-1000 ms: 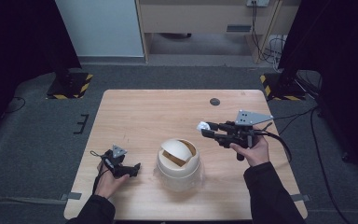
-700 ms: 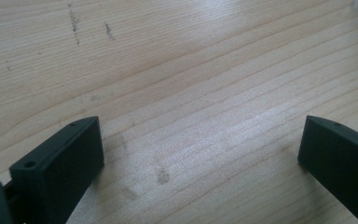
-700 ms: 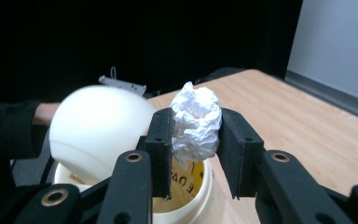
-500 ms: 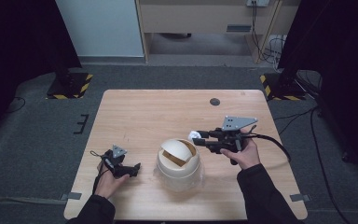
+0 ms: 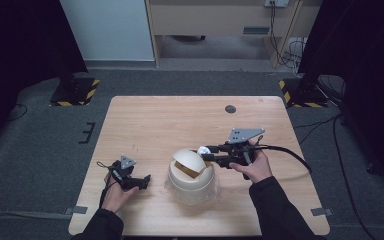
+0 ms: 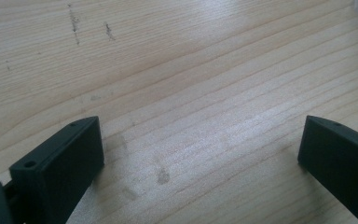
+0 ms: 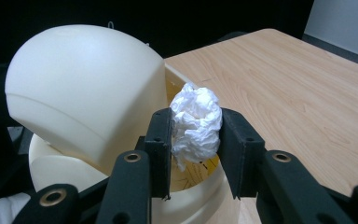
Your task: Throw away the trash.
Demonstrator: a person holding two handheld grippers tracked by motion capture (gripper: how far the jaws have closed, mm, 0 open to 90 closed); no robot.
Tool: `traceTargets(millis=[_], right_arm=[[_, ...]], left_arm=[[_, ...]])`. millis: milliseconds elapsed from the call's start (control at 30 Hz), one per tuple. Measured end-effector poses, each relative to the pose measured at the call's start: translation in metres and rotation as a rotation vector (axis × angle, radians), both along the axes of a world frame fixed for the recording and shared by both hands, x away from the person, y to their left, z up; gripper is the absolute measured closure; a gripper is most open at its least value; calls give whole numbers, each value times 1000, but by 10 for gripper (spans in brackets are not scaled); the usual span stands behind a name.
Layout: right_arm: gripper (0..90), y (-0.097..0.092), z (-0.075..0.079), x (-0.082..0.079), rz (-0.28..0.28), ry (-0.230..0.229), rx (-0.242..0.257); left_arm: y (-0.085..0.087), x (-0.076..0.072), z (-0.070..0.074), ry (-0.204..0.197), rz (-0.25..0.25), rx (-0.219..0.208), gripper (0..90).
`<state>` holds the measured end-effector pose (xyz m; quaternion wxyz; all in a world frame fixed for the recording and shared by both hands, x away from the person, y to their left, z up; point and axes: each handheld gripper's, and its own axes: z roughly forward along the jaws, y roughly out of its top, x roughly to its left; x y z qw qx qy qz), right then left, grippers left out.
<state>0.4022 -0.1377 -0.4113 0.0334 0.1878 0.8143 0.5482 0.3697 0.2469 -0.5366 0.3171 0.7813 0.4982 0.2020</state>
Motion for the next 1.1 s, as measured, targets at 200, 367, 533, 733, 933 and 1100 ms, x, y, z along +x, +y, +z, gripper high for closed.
traceTargets(millis=[200, 367, 533, 733, 933, 1100], right_arm=[[610, 1, -1, 0, 4, 12, -3], [590, -1, 1, 1, -4, 7, 5], [572, -2, 3, 1, -13, -2, 6], [507, -13, 13, 0, -63, -36, 43], [446, -34, 14, -1, -146, -54, 70], [399, -51, 6, -2, -203, -44, 69]], left_arm=[[0, 0, 0, 0, 0, 0, 0], [0, 0, 0, 0, 0, 0, 0], [0, 0, 0, 0, 0, 0, 0], [0, 0, 0, 0, 0, 0, 0], [0, 0, 0, 0, 0, 0, 0], [0, 0, 0, 0, 0, 0, 0]])
